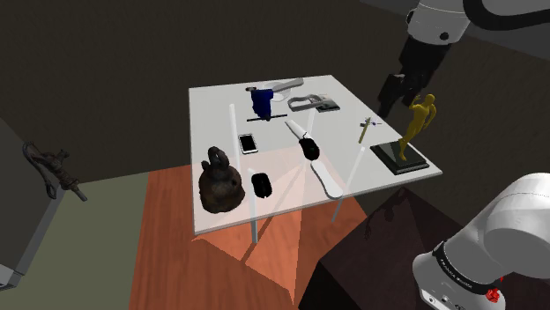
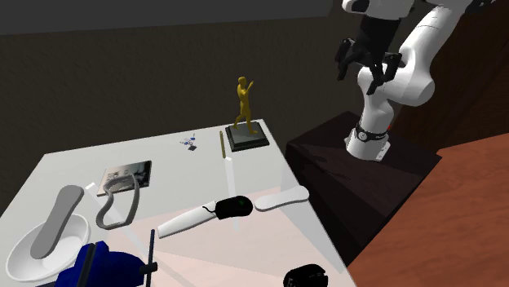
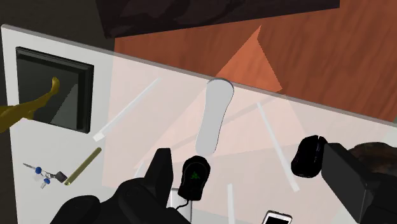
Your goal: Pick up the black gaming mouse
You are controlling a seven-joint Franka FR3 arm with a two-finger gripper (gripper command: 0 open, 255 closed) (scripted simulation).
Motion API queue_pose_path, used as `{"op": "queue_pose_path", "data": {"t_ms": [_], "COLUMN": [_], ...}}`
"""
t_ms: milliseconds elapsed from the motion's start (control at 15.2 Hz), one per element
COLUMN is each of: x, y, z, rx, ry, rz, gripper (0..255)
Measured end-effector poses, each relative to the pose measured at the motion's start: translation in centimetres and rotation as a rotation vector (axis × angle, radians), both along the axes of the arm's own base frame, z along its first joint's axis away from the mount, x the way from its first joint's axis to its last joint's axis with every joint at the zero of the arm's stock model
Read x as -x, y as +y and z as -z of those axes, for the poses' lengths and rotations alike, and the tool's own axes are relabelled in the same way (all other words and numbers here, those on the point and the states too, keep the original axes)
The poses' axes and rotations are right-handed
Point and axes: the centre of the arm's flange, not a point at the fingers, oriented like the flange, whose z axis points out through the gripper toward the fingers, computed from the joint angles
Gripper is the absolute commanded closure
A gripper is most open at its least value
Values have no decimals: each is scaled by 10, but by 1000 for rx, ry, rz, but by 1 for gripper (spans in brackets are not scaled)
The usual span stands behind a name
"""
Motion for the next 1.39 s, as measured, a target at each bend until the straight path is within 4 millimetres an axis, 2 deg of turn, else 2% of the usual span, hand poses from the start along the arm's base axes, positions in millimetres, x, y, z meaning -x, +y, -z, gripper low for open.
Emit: {"op": "queue_pose_path", "data": {"t_ms": [66, 198, 660, 1386], "x": [0, -13, -80, -197], "y": [0, -3, -25, -60], "z": [0, 10, 65, 156], "rx": [0, 1, 5, 12], "ry": [0, 6, 34, 78], "rz": [0, -2, -12, -30], "gripper": [0, 0, 0, 0]}}
